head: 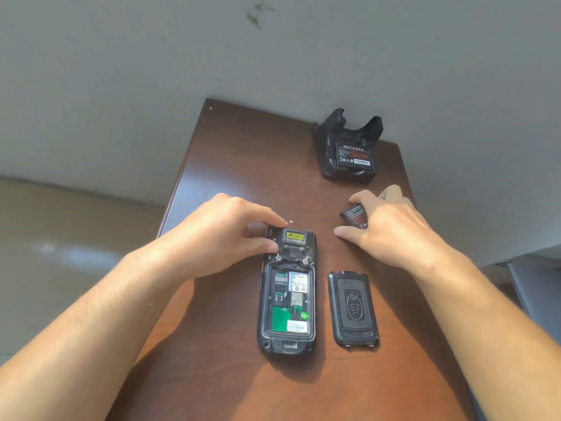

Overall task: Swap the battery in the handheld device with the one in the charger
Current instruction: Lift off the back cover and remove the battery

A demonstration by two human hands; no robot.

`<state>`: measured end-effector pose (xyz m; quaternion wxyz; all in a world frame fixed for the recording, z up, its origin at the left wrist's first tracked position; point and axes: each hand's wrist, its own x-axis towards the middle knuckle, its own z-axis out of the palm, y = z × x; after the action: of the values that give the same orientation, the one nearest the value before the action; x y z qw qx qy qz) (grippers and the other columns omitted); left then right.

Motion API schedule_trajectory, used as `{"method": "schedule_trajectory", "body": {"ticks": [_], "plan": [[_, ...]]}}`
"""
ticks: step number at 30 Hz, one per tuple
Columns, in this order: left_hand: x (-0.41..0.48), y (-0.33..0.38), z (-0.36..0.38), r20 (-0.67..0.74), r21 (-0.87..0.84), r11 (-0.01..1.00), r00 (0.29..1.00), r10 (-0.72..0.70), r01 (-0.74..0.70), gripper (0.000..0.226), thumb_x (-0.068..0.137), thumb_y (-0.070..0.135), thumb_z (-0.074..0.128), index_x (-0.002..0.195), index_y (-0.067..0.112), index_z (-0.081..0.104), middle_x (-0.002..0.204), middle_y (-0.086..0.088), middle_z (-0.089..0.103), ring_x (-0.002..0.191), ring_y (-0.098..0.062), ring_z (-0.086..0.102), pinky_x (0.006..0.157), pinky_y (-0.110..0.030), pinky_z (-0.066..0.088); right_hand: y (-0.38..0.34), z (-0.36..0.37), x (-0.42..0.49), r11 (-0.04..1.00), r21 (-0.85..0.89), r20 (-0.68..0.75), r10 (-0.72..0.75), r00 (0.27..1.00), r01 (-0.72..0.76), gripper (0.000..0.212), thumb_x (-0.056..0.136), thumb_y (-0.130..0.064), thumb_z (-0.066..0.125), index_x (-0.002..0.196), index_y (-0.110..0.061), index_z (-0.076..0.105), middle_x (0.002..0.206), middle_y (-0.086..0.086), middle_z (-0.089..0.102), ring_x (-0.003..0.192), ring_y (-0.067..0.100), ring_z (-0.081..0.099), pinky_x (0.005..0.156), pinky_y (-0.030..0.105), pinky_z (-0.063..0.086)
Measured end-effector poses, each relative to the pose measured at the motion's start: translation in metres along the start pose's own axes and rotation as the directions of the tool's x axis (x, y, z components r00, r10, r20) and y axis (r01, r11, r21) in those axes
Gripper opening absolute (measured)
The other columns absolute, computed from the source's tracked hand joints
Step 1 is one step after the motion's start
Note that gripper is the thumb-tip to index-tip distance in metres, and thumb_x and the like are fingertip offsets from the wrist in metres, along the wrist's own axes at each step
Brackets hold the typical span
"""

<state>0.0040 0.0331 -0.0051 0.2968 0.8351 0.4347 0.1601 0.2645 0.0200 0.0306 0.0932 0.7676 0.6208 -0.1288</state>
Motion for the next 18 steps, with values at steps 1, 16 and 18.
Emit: {"method": "schedule_trajectory", "body": {"ticks": [1,16,18], "plan": [[0.000,0.000,0.000,0.001,-0.001,1.000,1.000,-0.001,0.001,0.033,0.081,0.041,0.074,0.114,0.042,0.070,0.064,0.058,0.047,0.066,0.018,0.053,0.057,-0.007,0.036,-0.001,0.000,0.002,1.000,0.005,-0.029,0.017,0.999,-0.017,0.068,0.079,-0.074,0.062,0.135,-0.038,0.047,0.123,0.006,0.042,0.122,0.032,0.048,0.096,0.043,0.047],[-0.001,0.001,0.001,-0.007,-0.007,1.000,1.000,0.006,-0.006,0.033,0.081,0.041,0.075,0.113,0.041,0.071,0.062,0.058,0.046,0.068,0.021,0.052,0.061,-0.003,0.036,-0.007,0.061,0.008,0.977,0.152,-0.441,0.203,0.874,-0.151,0.069,0.082,-0.077,0.051,0.123,-0.022,0.049,0.121,0.010,0.048,0.114,0.036,0.046,0.092,0.047,0.041],[0.000,0.001,0.001,-0.006,-0.006,1.000,1.000,-0.004,0.004,0.033,0.080,0.041,0.076,0.113,0.041,0.071,0.060,0.058,0.045,0.067,0.021,0.051,0.061,-0.003,0.036,-0.007,0.056,0.010,0.979,0.134,-0.404,0.197,0.893,-0.156,0.070,0.082,-0.079,0.049,0.124,-0.023,0.048,0.124,0.009,0.047,0.117,0.035,0.045,0.094,0.047,0.040]]}}
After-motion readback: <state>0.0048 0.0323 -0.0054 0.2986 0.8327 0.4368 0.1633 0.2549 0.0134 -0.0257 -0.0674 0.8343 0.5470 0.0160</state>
